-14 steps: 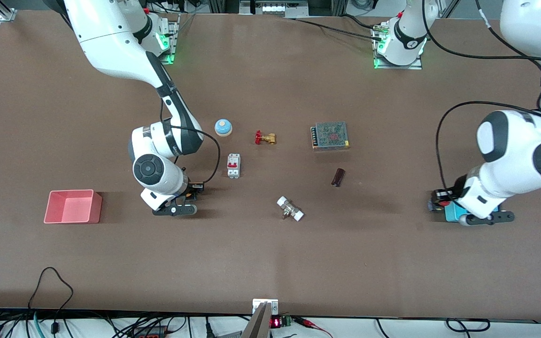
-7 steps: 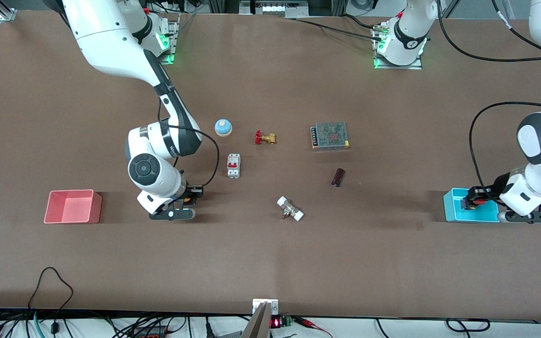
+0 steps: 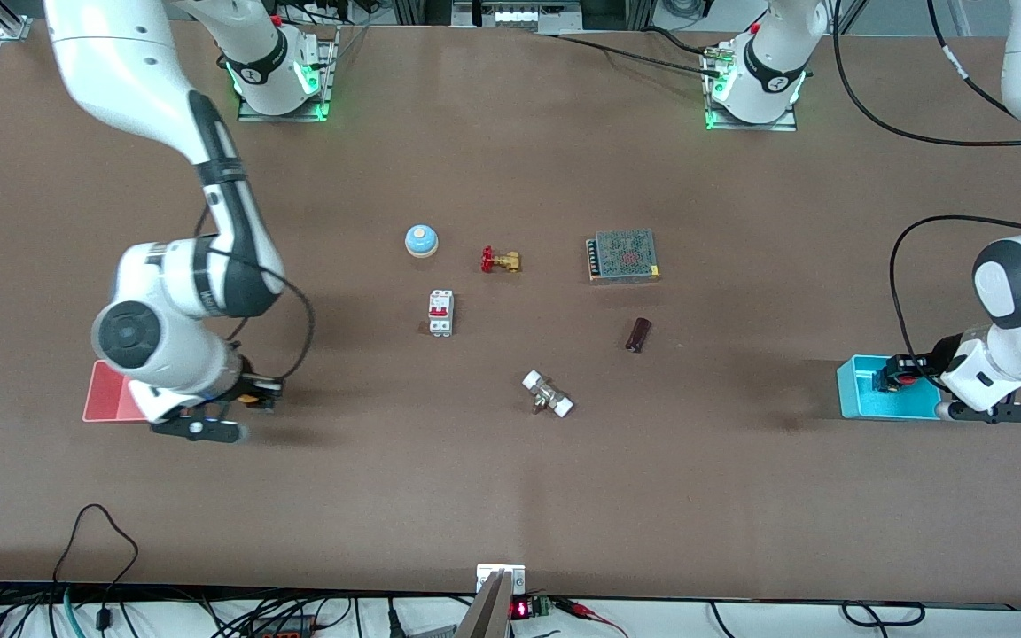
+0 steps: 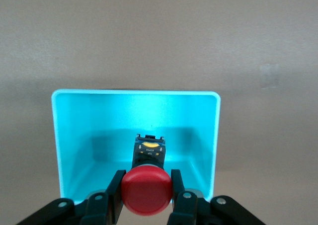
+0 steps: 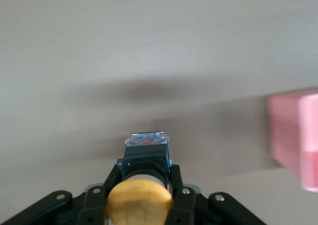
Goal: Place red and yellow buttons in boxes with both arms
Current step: 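Lower the red button into the cyan box while the right gripper carries yellow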
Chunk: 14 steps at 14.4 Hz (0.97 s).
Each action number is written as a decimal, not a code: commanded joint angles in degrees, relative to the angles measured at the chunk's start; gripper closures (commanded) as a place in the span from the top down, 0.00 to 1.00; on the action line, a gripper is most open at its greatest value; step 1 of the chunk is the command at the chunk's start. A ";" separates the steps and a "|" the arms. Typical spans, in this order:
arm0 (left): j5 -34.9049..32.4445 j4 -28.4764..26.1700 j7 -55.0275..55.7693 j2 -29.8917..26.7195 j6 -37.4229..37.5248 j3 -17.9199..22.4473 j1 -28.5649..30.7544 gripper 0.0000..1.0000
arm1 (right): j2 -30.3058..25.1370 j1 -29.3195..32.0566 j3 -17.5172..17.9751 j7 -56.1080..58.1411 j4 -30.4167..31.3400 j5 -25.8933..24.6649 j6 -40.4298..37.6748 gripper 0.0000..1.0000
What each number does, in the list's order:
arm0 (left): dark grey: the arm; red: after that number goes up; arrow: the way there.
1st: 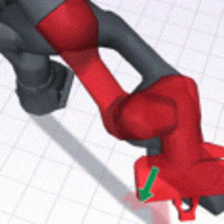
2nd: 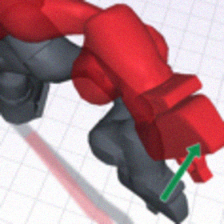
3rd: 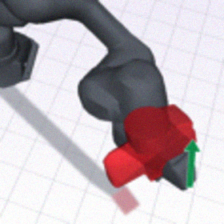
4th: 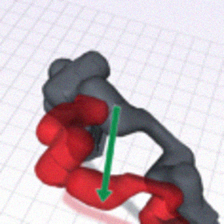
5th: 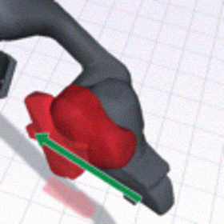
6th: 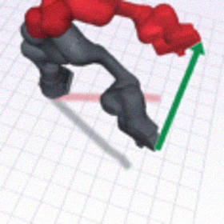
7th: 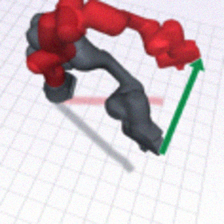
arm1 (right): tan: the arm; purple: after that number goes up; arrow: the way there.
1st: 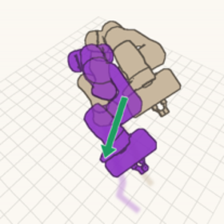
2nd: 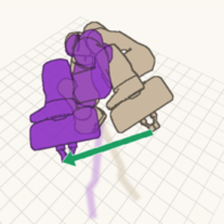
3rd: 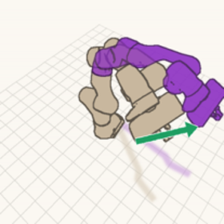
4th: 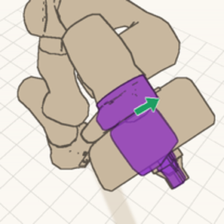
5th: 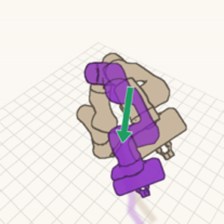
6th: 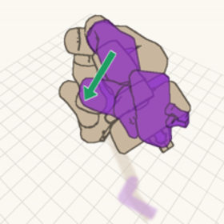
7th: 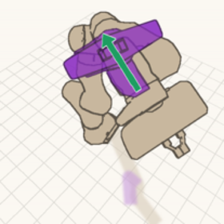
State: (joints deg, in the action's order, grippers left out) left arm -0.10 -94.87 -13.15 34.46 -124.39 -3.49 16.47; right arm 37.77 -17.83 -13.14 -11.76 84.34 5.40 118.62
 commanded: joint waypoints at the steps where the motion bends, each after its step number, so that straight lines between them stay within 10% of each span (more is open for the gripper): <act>1: -1.04 1.70 -1.00 2.62 -1.38 0.15 0.23 0.27 | -0.07 5.25 0.83 6.11 -5.49 0.67 -8.55 0.28; 4: -1.04 1.70 -1.00 3.24 -1.64 0.23 0.14 0.33 | 0.02 9.56 0.74 14.02 -6.29 0.32 -10.07 0.28; 14: -1.04 5.04 0.32 0.70 -0.68 0.15 -3.11 1.00 | 3.53 17.04 0.83 25.46 -6.20 -0.39 -9.19 0.29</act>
State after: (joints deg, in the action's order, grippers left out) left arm -0.11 -90.62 -13.20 37.00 -126.34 -3.55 15.05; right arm 40.57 -2.12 -13.21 11.99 78.94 5.35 109.77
